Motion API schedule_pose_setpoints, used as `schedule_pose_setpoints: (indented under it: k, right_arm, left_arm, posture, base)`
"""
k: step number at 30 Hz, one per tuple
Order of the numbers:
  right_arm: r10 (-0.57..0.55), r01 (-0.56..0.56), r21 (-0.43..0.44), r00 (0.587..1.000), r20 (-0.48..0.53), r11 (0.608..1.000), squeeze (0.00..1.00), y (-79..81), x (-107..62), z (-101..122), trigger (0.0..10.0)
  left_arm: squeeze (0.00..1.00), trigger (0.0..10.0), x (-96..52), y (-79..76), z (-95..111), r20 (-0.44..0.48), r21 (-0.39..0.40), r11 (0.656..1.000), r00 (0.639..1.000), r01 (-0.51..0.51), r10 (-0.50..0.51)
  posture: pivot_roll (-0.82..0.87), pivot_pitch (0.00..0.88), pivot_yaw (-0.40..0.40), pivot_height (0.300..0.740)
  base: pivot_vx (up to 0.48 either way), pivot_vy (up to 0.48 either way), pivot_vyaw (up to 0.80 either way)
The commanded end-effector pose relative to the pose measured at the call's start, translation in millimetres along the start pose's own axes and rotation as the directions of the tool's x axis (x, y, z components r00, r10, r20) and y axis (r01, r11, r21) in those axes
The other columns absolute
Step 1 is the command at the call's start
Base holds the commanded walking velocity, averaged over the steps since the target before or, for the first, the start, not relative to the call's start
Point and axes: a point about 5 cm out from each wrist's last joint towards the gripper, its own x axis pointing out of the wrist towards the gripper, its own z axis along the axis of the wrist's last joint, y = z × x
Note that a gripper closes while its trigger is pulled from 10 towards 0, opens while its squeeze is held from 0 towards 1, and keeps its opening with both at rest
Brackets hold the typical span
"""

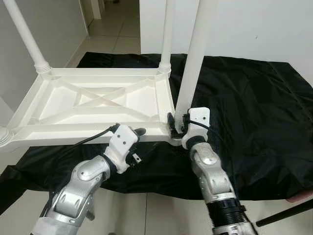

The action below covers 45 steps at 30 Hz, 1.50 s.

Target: Building children table

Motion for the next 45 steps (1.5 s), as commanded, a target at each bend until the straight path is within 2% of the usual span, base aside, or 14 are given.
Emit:
schedule_pose_setpoints:
  k: [1, 4, 5, 8, 11, 12, 17, 19, 28, 29, 30, 39, 40, 45]
  right_arm:
    - [0.031, -0.031, 0.015, 0.999, -0.006, 0.999, 0.00, -1.7, -1.4, -4.9, 10.0]
    - [0.160, -0.160, -0.002, 0.987, -0.002, 0.987, 0.00, -8.7, 0.4, -4.6, 10.0]
    - [0.160, -0.160, -0.002, 0.987, -0.002, 0.987, 0.00, -8.7, 0.4, -4.6, 10.0]
    - [0.380, -0.382, -0.036, 0.924, -0.037, 0.924, 0.00, -16.8, 3.4, -6.6, 10.0]
    - [0.439, -0.441, -0.038, 0.897, -0.055, 0.897, 0.00, -17.3, 3.9, -7.6, 10.0]
    - [0.505, -0.511, -0.066, 0.858, -0.089, 0.857, 0.00, -20.0, 6.9, -9.4, 10.0]
    - [0.544, -0.555, -0.077, 0.830, -0.126, 0.828, 0.00, -23.6, 13.2, -10.9, 10.0]
    - [0.589, -0.606, -0.093, 0.792, -0.163, 0.790, 0.00, -28.7, 20.1, -12.6, 10.0]
    - [0.610, -0.636, -0.112, 0.767, -0.197, 0.763, 0.00, -37.3, 30.9, -12.3, 10.0]
    - [0.613, -0.640, -0.114, 0.764, -0.200, 0.760, 0.00, -37.7, 32.0, -12.4, 5.8]
    - [0.620, -0.649, -0.116, 0.756, -0.208, 0.752, 0.00, -37.3, 32.4, -13.7, 0.0]
    - [0.641, -0.667, -0.085, 0.738, -0.211, 0.740, 0.00, -37.3, 29.5, -21.3, 0.0]
    - [0.634, -0.658, -0.073, 0.744, -0.209, 0.749, 0.00, -37.6, 28.8, -22.7, 10.0]
    - [0.617, -0.633, -0.037, 0.764, -0.191, 0.773, 0.00, -37.4, 27.2, -24.7, 10.0]
  left_arm:
    - [0.00, 10.0, 0.1, -5.6, 1.8, 0.003, -0.004, 0.997, 0.997, 0.071, -0.071]
    - [0.00, 10.0, 0.1, -13.3, 7.7, 0.010, -0.004, 0.992, 0.992, 0.123, -0.123]
    - [0.00, 10.0, 0.1, -13.3, 7.7, 0.010, -0.004, 0.992, 0.992, 0.123, -0.123]
    - [0.00, 10.0, 1.4, -18.6, 11.4, 0.003, 0.018, 0.987, 0.987, 0.159, -0.159]
    - [0.00, 10.0, 2.0, -18.1, 11.0, -0.006, 0.028, 0.987, 0.987, 0.159, -0.158]
    - [0.00, 10.0, 2.9, -17.1, 10.8, -0.013, 0.038, 0.987, 0.987, 0.159, -0.158]
    - [0.00, 10.0, 3.3, -15.2, 12.1, -0.011, 0.042, 0.987, 0.988, 0.157, -0.157]
    - [0.00, 10.0, 3.3, -13.0, 14.5, -0.016, 0.047, 0.987, 0.989, 0.151, -0.150]
    - [0.00, 10.0, 5.1, -13.9, 15.2, -0.018, 0.050, 0.987, 0.989, 0.151, -0.150]
    - [0.00, 10.0, 5.8, -15.5, 15.1, -0.018, 0.050, 0.987, 0.988, 0.154, -0.153]
    - [0.00, 10.0, 6.1, -16.8, 15.0, -0.018, 0.050, 0.986, 0.988, 0.157, -0.156]
    - [0.00, 10.0, 6.8, -13.6, 15.6, -0.022, 0.054, 0.987, 0.988, 0.151, -0.150]
    - [0.00, 10.0, 6.8, -13.7, 15.3, -0.023, 0.054, 0.987, 0.988, 0.151, -0.150]
    - [0.00, 10.0, 7.0, -13.9, 14.9, -0.022, 0.052, 0.987, 0.989, 0.150, -0.149]
  posture:
    - [-0.01, 0.041, -0.002, 0.740]
    - [-0.01, 0.042, -0.003, 0.740]
    - [-0.01, 0.042, -0.003, 0.740]
    - [0.00, 0.042, -0.003, 0.740]
    - [0.00, 0.042, -0.002, 0.740]
    - [0.00, 0.042, -0.002, 0.740]
    - [0.00, 0.043, 0.000, 0.740]
    - [0.01, 0.044, -0.001, 0.740]
    - [0.02, 0.046, -0.007, 0.740]
    - [0.02, 0.046, -0.007, 0.740]
    - [0.02, 0.048, -0.008, 0.740]
    - [0.01, 0.054, -0.008, 0.740]
    - [0.01, 0.055, -0.008, 0.740]
    - [0.01, 0.058, -0.010, 0.740]
  base:
    - [0.000, 0.000, 0.00]
    - [0.000, 0.000, 0.00]
    - [0.000, 0.000, 0.00]
    - [0.000, 0.000, 0.00]
    - [0.000, 0.000, 0.00]
    - [0.000, 0.000, 0.00]
    - [0.000, 0.000, 0.00]
    - [0.000, 0.000, 0.00]
    - [0.000, 0.000, 0.00]
    - [0.000, 0.000, 0.00]
    - [0.000, 0.000, 0.00]
    - [0.000, 0.000, 0.00]
    - [0.000, 0.000, 0.00]
    - [0.000, 0.000, 0.00]
